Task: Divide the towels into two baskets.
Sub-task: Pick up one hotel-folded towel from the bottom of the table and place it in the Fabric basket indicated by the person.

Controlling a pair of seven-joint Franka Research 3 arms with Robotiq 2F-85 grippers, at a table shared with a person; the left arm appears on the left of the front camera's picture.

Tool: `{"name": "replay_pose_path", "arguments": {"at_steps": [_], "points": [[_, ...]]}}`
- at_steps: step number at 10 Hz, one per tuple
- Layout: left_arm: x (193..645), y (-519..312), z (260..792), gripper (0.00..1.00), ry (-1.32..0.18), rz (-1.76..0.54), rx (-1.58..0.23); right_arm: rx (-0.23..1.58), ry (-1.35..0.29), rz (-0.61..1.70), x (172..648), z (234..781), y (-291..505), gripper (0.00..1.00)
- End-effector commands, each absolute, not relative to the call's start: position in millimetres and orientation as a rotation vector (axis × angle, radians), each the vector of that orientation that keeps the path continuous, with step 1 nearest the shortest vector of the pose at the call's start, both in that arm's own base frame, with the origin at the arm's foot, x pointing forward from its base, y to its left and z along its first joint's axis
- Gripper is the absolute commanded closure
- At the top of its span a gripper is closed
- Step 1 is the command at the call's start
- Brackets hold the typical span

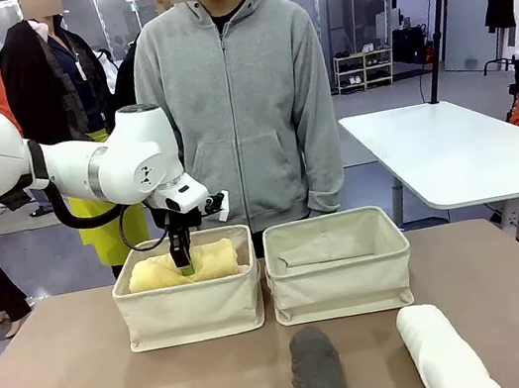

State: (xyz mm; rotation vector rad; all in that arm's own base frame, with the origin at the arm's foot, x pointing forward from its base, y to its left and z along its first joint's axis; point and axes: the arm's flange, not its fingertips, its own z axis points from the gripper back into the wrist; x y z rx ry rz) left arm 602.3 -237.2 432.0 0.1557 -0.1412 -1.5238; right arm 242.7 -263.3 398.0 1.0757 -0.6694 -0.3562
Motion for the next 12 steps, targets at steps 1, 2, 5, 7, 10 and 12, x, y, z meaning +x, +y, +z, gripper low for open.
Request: {"name": "replay_pose_path", "arguments": {"at_steps": [1,2,5,7,10,12], "points": [[599.4,-238.1,440.3,0.00,-0.129,-1.510,0.184,1.082,-0.684,-0.347,241.3,400.9,-262.4,0.00],[597.8,-238.4,441.0,0.00,-0.129,-1.509,0.188,1.082,-0.684,-0.347,241.3,400.9,-262.4,0.00],[591.1,-234.3,447.7,0.00,-0.135,-1.478,0.199,1.082,-0.684,-0.347,241.3,400.9,-262.4,0.00],[598.8,-240.1,443.3,0.00,-0.157,-1.506,0.165,1.082,-0.684,-0.347,241.3,400.9,-262.4,0.00],[598.8,-240.1,443.3,0.00,-0.157,-1.506,0.165,1.082,-0.684,-0.347,241.3,400.9,-262.4,0.00],[598.8,-240.1,443.3,0.00,-0.157,-1.506,0.165,1.082,-0.684,-0.347,241.3,400.9,-262.4,0.00]]}}
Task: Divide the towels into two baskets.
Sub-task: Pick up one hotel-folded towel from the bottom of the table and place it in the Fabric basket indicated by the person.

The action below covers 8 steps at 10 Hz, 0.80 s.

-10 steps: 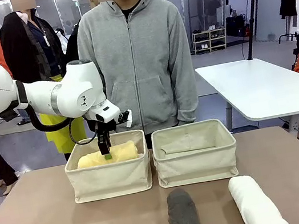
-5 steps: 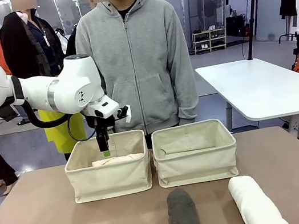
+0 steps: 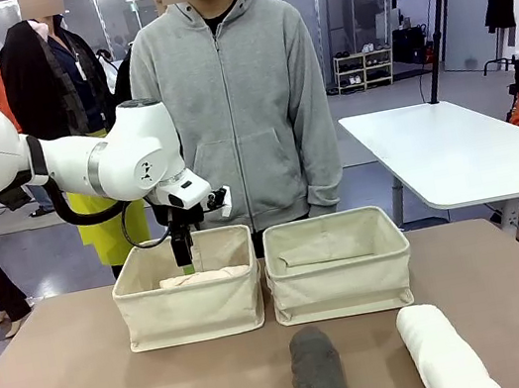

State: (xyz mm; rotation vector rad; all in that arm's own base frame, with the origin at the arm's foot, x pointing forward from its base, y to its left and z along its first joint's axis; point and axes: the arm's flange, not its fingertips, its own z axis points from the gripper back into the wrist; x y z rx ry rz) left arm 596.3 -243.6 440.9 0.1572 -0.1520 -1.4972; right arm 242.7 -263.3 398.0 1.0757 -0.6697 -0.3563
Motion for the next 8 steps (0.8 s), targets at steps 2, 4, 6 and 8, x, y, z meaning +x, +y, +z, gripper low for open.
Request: {"name": "replay_pose_path", "arguments": {"at_steps": [2,4,6,8], "points": [[598.8,-240.1,443.3,0.00,-0.157,-1.506,0.165,1.082,-0.684,-0.347,241.3,400.9,-262.4,0.00],[598.8,-240.1,443.3,0.00,-0.157,-1.506,0.165,1.082,-0.684,-0.347,241.3,400.9,-262.4,0.00],[598.8,-240.1,443.3,0.00,-0.157,-1.506,0.165,1.082,-0.684,-0.347,241.3,400.9,-262.4,0.00],[585.6,-230.5,474.3,0.00,-0.152,-1.435,0.184,1.082,-0.684,-0.347,241.3,400.9,-262.4,0.00]]}}
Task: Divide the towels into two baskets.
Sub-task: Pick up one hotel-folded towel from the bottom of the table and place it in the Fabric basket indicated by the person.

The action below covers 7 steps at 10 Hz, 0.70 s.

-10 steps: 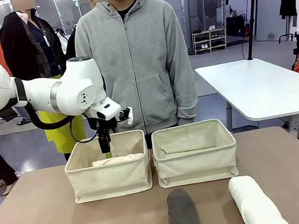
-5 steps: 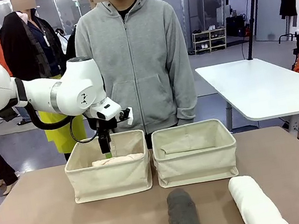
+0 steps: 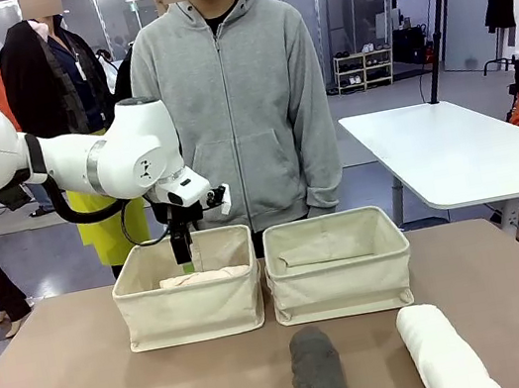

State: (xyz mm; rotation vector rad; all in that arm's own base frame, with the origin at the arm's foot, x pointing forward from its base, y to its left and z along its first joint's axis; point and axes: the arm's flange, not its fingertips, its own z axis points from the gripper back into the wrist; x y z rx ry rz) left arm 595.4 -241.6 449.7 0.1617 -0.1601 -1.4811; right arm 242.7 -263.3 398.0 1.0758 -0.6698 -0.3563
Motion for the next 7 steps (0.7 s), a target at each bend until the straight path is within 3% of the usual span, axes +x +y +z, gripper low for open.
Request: {"name": "replay_pose_path", "arguments": {"at_steps": [1,3,7], "points": [[571.5,-214.5,505.2,0.00,-0.180,-1.364,0.135,1.082,-0.684,-0.347,241.3,400.9,-262.4,0.00],[537.5,-172.6,540.6,0.00,-0.195,-1.160,0.015,1.082,-0.684,-0.347,241.3,400.9,-262.4,0.00],[459.6,-64.5,525.9,0.00,-0.201,-0.795,-0.460,1.082,-0.684,-0.347,241.3,400.9,-262.4,0.00]]}}
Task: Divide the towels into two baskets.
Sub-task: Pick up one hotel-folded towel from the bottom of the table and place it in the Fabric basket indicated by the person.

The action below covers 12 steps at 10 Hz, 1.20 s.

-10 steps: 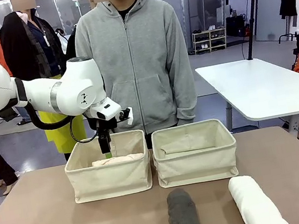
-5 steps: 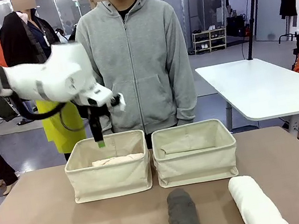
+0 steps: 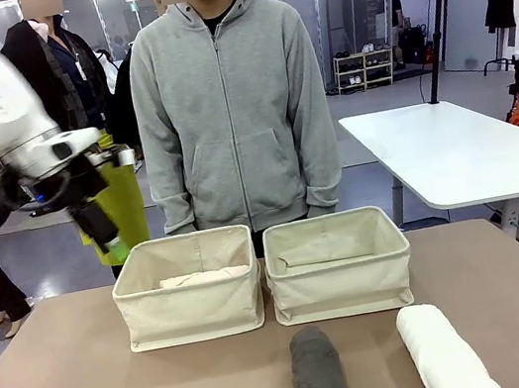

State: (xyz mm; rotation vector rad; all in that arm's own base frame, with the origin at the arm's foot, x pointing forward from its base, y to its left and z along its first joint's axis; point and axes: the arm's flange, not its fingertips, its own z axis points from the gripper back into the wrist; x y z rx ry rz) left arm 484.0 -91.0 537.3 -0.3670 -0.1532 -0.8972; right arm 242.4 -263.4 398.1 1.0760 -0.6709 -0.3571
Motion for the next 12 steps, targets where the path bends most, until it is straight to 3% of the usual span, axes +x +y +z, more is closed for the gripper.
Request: {"name": "replay_pose_path", "arguments": {"at_steps": [1,3,5,6,9,12], "points": [[439.1,-21.9,517.6,0.00,-0.256,-0.687,-0.603,1.082,-0.684,-0.347,241.3,400.9,-262.4,0.00],[412.8,60.6,484.6,0.00,-0.300,-0.509,-0.796,1.082,-0.684,-0.347,241.3,400.9,-262.4,0.00],[375.0,145.2,441.5,0.00,-0.449,-0.255,-0.959,1.082,-0.684,-0.347,241.3,400.9,-262.4,0.00],[355.0,167.5,419.5,0.00,-0.435,-0.226,-1.011,1.082,-0.684,-0.347,241.3,400.9,-262.4,0.00],[311.3,200.3,373.2,0.00,-0.466,-0.128,-1.073,1.082,-0.684,-0.347,241.3,400.9,-262.4,0.00],[304.0,205.0,364.6,0.00,-0.426,-0.094,-1.041,1.082,-0.684,-0.347,241.3,400.9,-262.4,0.00]]}}
